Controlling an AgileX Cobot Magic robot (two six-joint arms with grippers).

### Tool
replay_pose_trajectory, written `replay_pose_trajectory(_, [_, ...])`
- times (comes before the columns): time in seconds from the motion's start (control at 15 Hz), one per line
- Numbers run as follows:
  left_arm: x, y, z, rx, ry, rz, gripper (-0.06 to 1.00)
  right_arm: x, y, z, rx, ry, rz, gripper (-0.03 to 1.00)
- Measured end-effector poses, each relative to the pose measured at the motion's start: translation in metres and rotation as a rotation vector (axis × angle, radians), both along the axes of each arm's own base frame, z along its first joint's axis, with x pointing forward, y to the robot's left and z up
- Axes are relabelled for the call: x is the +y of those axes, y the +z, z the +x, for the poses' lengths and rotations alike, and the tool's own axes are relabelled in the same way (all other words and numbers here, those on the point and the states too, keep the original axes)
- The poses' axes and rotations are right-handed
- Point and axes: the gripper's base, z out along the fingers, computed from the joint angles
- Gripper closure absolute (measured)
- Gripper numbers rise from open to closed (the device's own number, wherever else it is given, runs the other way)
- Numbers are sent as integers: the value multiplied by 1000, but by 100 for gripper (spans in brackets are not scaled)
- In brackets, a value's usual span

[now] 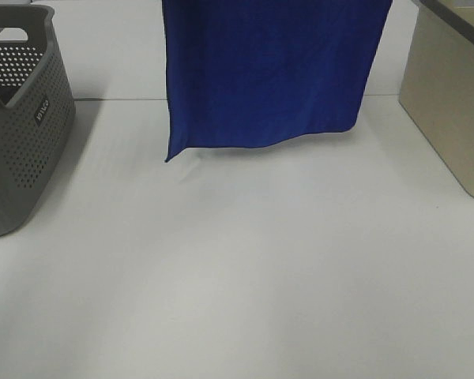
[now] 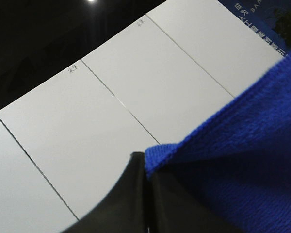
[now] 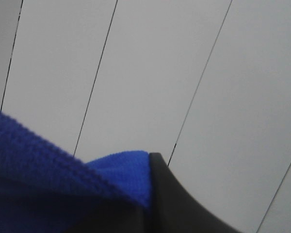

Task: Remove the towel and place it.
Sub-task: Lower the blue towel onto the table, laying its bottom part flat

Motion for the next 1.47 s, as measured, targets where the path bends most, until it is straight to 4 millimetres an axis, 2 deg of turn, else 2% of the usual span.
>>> replay_pose_trajectory(0.2, [6,-5,16,-24,12,-11,94,2,-15,18,18,-11,29,95])
replay_pose_trajectory(0.33, [3,-15,29,-18,14,-9,94,4,-22,30,20,-17,31,95])
replay_pose_trajectory(0.53, [-7,-30,53,-41,28,10,94,11,-20,50,-13,-12,40,95])
replay_pose_trajectory(0.73, [-13,-33,73,-148,76,45,94,22,-22,76,-51,2,50,95])
replay_pose_trajectory(0.93, [3,-32,92,-218,144,25,94,26,-18,91,-95,16,89,95])
replay_pose_trajectory(1.13, [18,-36,101,-181,195,31,94,28,-25,98,-81,20,102,95])
replay_pose_trajectory(1.33, [19,-40,105,-143,213,41,94,32,-44,110,-22,35,85,95])
replay_pose_trajectory(1.47, [20,-41,106,-128,219,45,94,33,-47,111,-3,45,78,95])
